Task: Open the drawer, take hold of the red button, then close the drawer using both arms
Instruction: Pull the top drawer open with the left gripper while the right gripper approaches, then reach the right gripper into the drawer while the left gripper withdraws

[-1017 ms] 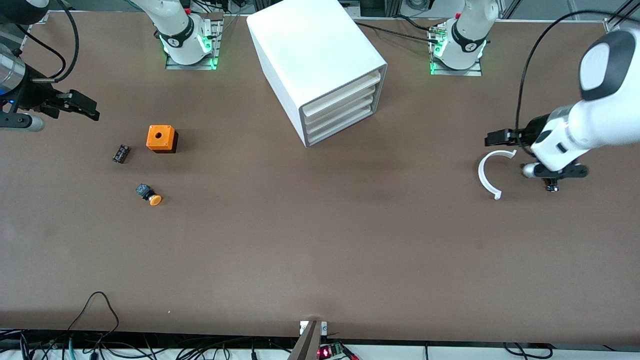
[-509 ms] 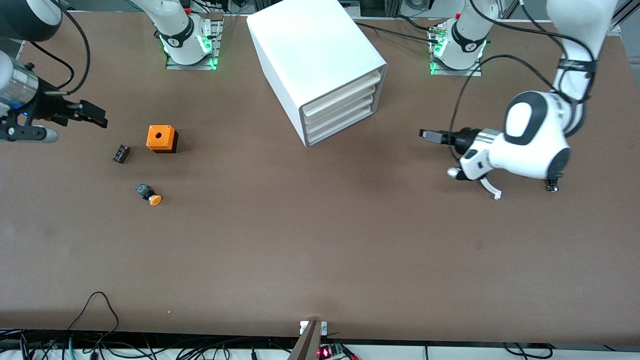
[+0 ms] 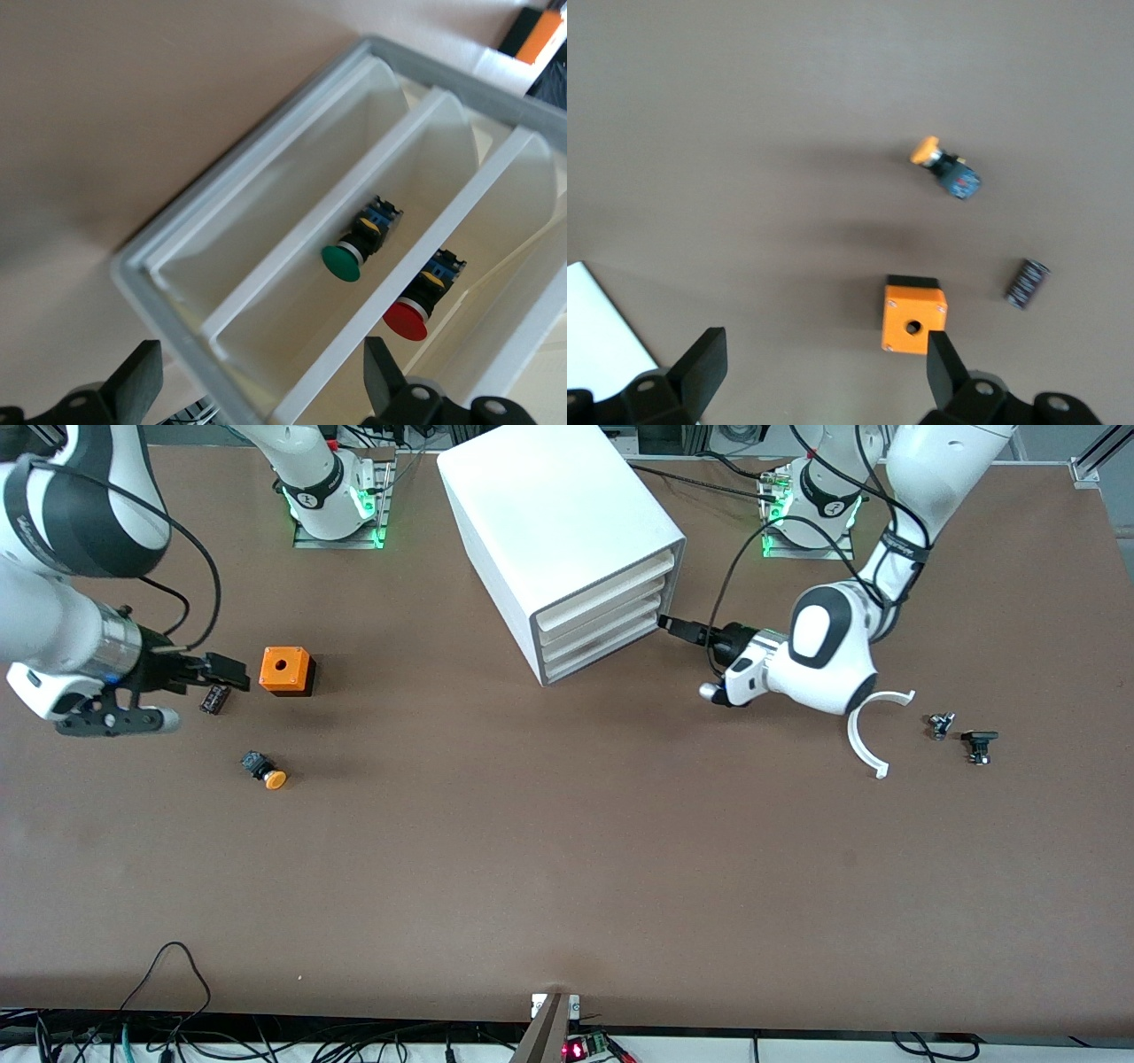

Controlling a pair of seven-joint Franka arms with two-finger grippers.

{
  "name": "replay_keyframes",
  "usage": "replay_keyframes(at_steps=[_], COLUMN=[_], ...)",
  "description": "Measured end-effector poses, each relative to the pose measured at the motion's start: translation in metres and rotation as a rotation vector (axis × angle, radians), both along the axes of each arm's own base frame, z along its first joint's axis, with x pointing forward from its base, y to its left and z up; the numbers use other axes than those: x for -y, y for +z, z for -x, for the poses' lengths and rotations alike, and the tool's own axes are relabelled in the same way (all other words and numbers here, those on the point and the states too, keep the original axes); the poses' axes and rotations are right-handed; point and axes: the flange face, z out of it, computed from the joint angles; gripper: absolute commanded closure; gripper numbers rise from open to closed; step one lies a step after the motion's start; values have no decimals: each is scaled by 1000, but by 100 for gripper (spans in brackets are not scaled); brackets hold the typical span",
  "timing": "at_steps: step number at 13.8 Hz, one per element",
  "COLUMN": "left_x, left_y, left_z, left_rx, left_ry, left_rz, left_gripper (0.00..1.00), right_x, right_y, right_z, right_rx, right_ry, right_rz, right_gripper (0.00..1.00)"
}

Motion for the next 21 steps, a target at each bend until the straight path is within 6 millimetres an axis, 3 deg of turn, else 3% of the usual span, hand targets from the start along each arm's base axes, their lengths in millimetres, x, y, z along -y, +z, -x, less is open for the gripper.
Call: replay_keyframes(at_steps=[2, 3, 4, 6, 7, 9, 12, 13, 16, 18, 19, 21], left_x=[32, 42, 48, 46, 44, 46, 42, 31, -32, -58, -67, -75], left_y=[5, 6, 3, -6, -10, -5, 5, 8, 23, 40, 45, 45], left_z=[16, 23, 29, 36, 39, 37, 29, 18, -37, -70, -80, -86], left_rx=[-5, -3, 1, 4, -2, -3, 13, 29, 139, 224, 249, 261], left_ry=[-16, -23, -26, -16, -14, 1, 19, 47, 124, 144, 152, 162], left_rz=[35, 38, 31, 7, 0, 16, 21, 17, -21, -39, -52, -70], left_gripper=[2, 9, 23, 90, 100, 100, 100, 100, 100, 100, 1, 0], right_x=[-40, -60, -75, -90, -95, -111, -155, -173, -235, -281, -308, -365], right_y=[-17, -26, -32, -37, -37, -35, -29, -25, -10, -3, -2, -2], right_z=[-12, -15, -18, -21, -22, -21, -14, -11, -3, 5, 11, 30], right_rx=[-14, -15, -7, 11, 18, 41, 93, 110, 167, 200, 214, 248], right_ry=[61, 90, 111, 132, 140, 166, 259, 296, 412, 496, 560, 696], right_rz=[1, 5, 6, 6, 6, 1, -13, -19, -38, -52, -64, -104], right_gripper=[0, 0, 0, 0, 0, 0, 0, 0, 0, 0, 0, 0])
